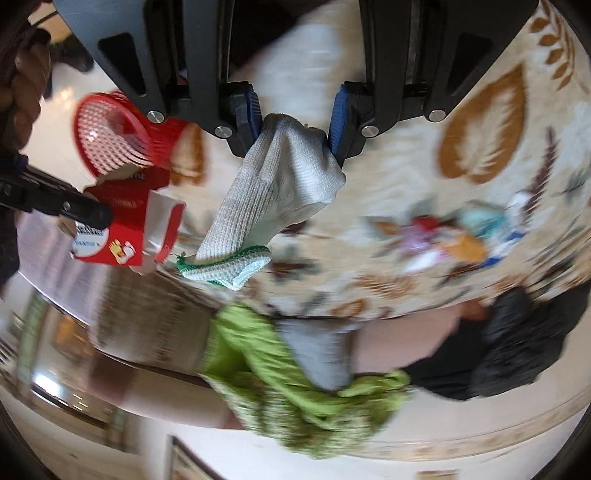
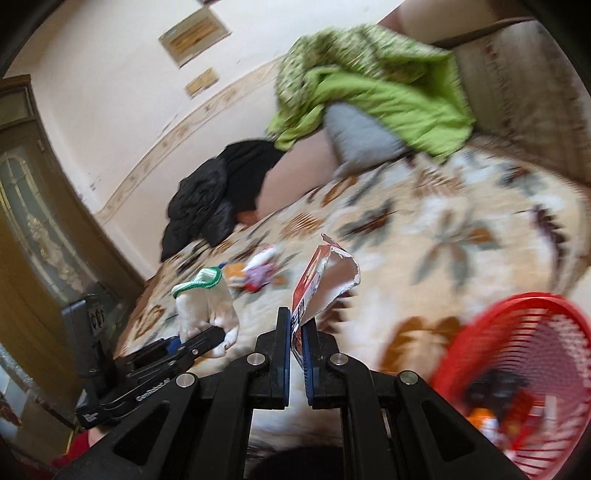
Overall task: Collect trash
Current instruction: 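Carry the white sock and red paper box over the red basket, then open both tools to drop the sock and red box into the basket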
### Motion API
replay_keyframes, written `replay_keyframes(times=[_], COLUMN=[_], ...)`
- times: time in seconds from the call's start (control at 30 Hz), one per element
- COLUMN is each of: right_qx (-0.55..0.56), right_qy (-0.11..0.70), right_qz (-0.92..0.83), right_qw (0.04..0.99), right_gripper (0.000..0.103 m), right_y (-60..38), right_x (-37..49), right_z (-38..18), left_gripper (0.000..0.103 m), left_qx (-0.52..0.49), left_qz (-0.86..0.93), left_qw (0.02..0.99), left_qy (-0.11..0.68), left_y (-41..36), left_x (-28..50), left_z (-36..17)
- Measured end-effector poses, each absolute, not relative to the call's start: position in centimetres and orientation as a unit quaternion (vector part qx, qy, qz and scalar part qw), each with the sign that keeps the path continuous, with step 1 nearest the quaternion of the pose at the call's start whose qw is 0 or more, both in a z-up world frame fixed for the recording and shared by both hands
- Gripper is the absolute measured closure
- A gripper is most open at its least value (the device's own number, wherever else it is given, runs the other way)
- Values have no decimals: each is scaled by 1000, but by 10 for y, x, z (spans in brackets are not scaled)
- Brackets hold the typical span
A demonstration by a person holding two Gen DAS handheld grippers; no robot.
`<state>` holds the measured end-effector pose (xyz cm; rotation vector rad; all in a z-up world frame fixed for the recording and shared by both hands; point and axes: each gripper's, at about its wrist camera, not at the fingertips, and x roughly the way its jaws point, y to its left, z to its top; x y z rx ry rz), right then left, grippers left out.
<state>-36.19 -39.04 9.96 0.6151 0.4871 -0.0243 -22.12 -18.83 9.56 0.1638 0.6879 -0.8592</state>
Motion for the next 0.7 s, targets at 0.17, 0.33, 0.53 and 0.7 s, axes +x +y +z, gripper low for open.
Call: replay_keyframes(times=[0.17, 0.33, 0.53, 0.7], right_qx=[315, 323, 348, 363], right_qy=[230, 241, 252, 276], right_qz=[-87, -147, -173, -182], right_qw=[916, 903, 886, 871], right_gripper=[97, 97, 97, 94], right_y=[-437, -469, -494, -504], right_x=[-423, -461, -481, -477], right_z=[100, 90, 67, 49], left_gripper=[73, 73, 73, 45], left_qx=[92, 105, 131, 131], left_qz=[-483, -537, -552, -547], left_qw=[802, 749, 724, 713], left_qy=[339, 374, 392, 419], left_y=[-245, -303, -352, -375], left_x=[-260, -292, -313, -315], left_z=[103, 98, 89, 81])
